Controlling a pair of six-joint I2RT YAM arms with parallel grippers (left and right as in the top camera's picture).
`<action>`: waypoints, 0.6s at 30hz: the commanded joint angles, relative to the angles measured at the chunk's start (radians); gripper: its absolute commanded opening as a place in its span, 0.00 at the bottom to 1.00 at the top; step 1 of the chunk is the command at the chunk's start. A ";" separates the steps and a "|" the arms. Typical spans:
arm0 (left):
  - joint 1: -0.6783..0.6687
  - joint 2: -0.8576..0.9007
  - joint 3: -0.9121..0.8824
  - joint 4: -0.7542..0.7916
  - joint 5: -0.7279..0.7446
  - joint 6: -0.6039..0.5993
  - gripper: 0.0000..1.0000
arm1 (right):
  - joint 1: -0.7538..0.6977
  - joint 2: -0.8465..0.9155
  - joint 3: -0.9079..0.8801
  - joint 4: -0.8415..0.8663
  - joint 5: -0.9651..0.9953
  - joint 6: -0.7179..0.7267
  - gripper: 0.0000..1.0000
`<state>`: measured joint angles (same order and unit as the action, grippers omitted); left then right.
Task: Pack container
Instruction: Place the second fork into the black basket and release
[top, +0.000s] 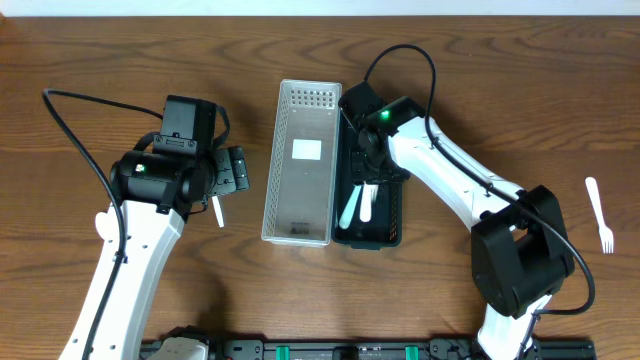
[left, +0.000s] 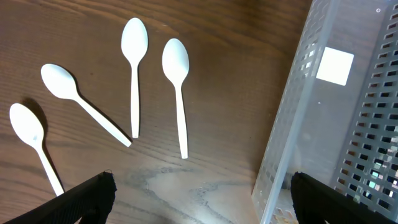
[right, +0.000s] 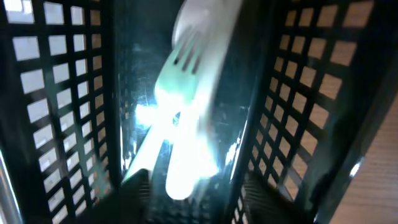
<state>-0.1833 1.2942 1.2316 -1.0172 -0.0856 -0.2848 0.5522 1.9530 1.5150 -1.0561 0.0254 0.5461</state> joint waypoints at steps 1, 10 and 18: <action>0.003 0.006 0.016 -0.003 -0.009 -0.002 0.92 | 0.011 0.005 0.001 -0.001 0.000 0.005 0.61; 0.003 0.006 0.016 -0.003 -0.009 -0.002 0.92 | -0.051 -0.079 0.026 0.001 0.000 0.002 0.65; 0.003 0.006 0.016 -0.003 -0.009 -0.002 0.92 | -0.350 -0.322 0.028 -0.054 0.031 0.090 0.71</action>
<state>-0.1833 1.2942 1.2316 -1.0176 -0.0856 -0.2848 0.3195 1.7351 1.5192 -1.0870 0.0219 0.5842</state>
